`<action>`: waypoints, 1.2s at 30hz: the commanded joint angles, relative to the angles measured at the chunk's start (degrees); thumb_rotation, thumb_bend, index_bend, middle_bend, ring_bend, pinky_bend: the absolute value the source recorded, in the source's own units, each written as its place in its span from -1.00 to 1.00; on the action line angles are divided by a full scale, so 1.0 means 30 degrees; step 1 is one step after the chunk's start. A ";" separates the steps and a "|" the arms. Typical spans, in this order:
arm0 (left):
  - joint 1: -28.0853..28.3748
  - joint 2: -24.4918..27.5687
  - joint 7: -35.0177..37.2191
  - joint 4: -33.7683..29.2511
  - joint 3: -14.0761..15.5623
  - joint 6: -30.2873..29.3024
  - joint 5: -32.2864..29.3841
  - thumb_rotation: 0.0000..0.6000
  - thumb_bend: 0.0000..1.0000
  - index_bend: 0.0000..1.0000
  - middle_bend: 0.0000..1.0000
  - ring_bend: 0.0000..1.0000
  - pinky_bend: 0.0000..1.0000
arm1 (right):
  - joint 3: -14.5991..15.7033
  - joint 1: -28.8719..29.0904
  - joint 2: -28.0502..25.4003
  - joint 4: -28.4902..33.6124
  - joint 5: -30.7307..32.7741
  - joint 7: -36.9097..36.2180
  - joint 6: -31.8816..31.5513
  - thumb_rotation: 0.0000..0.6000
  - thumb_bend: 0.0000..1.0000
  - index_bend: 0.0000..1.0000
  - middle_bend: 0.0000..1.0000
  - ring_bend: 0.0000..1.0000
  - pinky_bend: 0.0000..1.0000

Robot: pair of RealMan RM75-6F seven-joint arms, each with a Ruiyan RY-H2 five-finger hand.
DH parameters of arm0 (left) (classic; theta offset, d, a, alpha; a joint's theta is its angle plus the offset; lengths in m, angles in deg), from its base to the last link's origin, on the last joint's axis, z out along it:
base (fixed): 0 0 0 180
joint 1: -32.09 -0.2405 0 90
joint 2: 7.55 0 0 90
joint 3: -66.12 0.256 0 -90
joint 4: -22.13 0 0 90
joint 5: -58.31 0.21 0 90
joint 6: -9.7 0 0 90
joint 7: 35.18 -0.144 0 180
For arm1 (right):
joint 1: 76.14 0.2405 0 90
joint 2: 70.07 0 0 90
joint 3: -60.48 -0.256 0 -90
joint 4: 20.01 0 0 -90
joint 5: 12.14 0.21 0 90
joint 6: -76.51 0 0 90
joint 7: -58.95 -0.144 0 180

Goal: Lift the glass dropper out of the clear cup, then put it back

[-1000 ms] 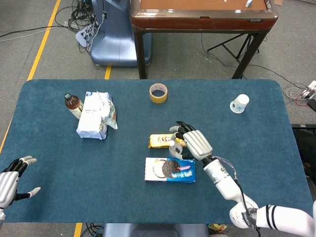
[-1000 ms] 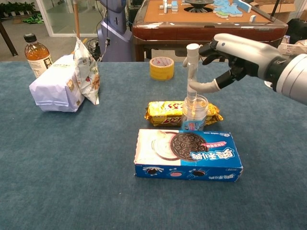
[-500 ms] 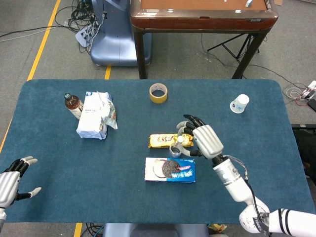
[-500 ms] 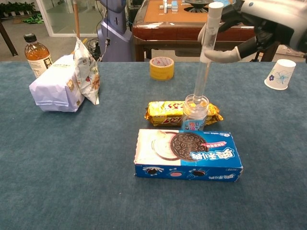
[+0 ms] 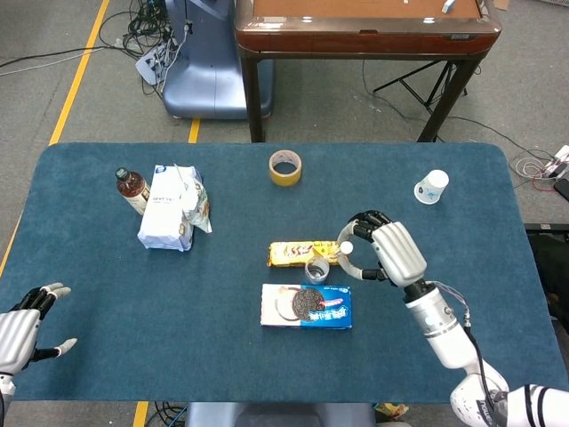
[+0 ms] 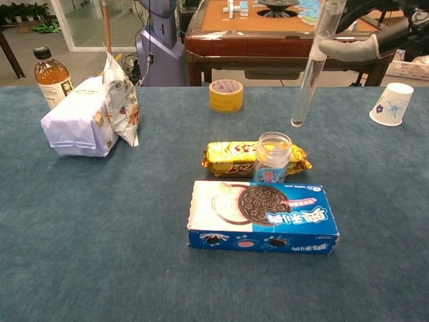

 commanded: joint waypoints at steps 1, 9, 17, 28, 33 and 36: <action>0.0010 -0.0020 -0.0030 -0.0001 0.0011 0.0026 -0.0008 1.00 -0.73 -0.57 -0.65 -0.73 -0.36 | 0.0220 -0.0304 -0.0325 -0.0179 -0.0423 -0.0804 -0.0243 1.00 -0.04 0.26 0.05 -0.35 -0.49; 0.0074 -0.0101 -0.0205 -0.0016 0.0053 0.0156 -0.0017 1.00 -0.73 -0.57 -0.65 -0.73 -0.36 | 0.0887 -0.0939 -0.0787 -0.0723 -0.1513 -0.5332 -0.0565 1.00 -0.03 0.31 0.12 -0.28 -0.45; 0.0090 -0.0121 -0.0241 -0.0006 0.0045 0.0190 -0.0091 1.00 -0.73 -0.57 -0.65 -0.73 -0.36 | 0.1345 -0.0896 -0.1374 -0.1116 -0.2600 -0.7944 -0.0340 1.00 -0.01 0.31 0.14 -0.27 -0.45; 0.0108 -0.0102 -0.0385 -0.0084 0.0094 0.0257 -0.0118 1.00 -0.73 -0.57 -0.65 -0.73 -0.36 | 0.1550 -0.0044 -0.4225 0.1858 0.0823 -0.0012 0.3444 1.00 0.02 0.31 0.23 -0.18 -0.43; 0.0115 -0.0111 -0.0409 -0.0092 0.0093 0.0267 -0.0142 1.00 -0.73 -0.57 -0.65 -0.73 -0.36 | 0.1107 -0.0506 -0.3124 0.1682 0.0621 -0.2594 0.2344 1.00 0.02 0.31 0.23 -0.18 -0.42; 0.0116 -0.0108 -0.0363 -0.0076 0.0082 0.0265 -0.0161 1.00 -0.73 -0.57 -0.65 -0.73 -0.36 | 0.0997 -0.0763 -0.2627 0.0893 -0.0468 -0.6037 0.1691 1.00 0.04 0.31 0.23 -0.18 -0.35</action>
